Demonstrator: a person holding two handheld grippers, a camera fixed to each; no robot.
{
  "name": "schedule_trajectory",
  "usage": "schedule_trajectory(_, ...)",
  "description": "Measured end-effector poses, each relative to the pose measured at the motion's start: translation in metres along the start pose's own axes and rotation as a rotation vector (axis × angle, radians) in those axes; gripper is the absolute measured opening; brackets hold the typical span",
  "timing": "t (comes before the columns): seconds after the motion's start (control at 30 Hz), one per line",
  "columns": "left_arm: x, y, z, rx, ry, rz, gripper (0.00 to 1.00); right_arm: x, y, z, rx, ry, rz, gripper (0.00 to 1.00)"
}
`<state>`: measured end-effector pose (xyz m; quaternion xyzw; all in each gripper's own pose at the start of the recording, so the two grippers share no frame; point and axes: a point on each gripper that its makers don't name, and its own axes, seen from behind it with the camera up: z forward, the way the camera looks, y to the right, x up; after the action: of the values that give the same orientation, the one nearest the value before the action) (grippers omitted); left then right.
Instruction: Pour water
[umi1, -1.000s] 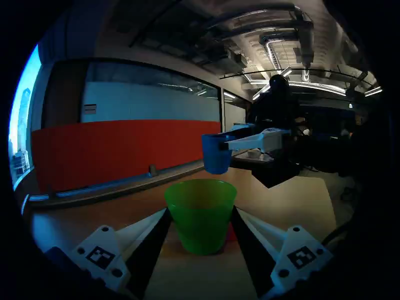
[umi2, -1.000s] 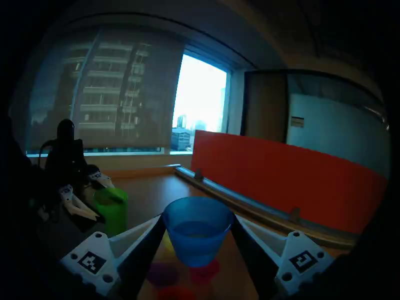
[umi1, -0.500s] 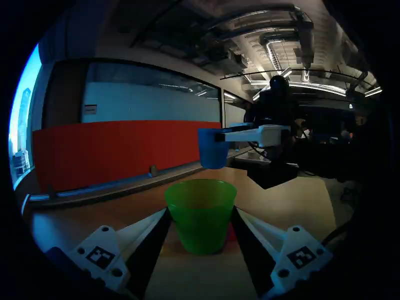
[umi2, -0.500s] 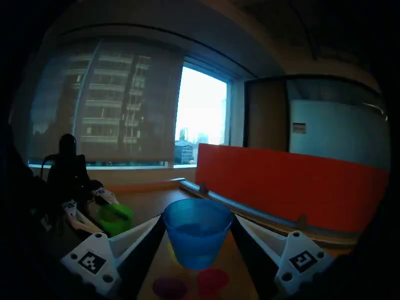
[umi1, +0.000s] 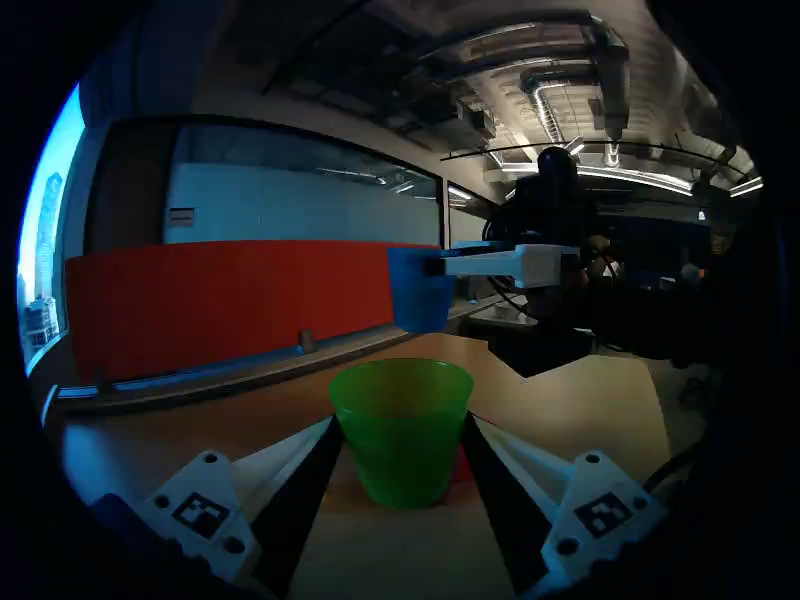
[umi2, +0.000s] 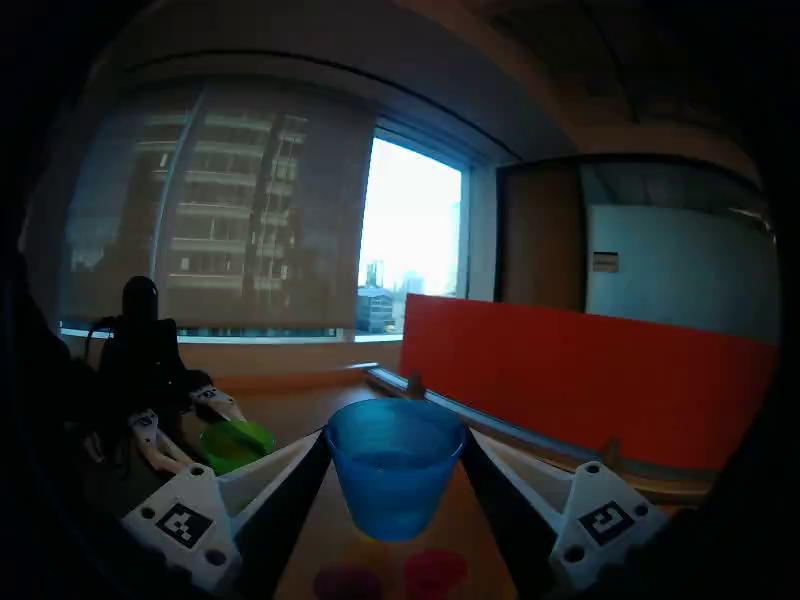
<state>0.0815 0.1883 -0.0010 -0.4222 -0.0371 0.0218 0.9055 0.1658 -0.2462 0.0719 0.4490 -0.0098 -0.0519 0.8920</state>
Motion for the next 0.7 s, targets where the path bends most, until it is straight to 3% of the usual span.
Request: schedule_trajectory(0.7, -0.005, 0.006, -0.001, -0.016, -0.004, 0.002, 0.82, 0.010, -0.025, 0.016, 0.064, -0.007, -0.162, 0.92)
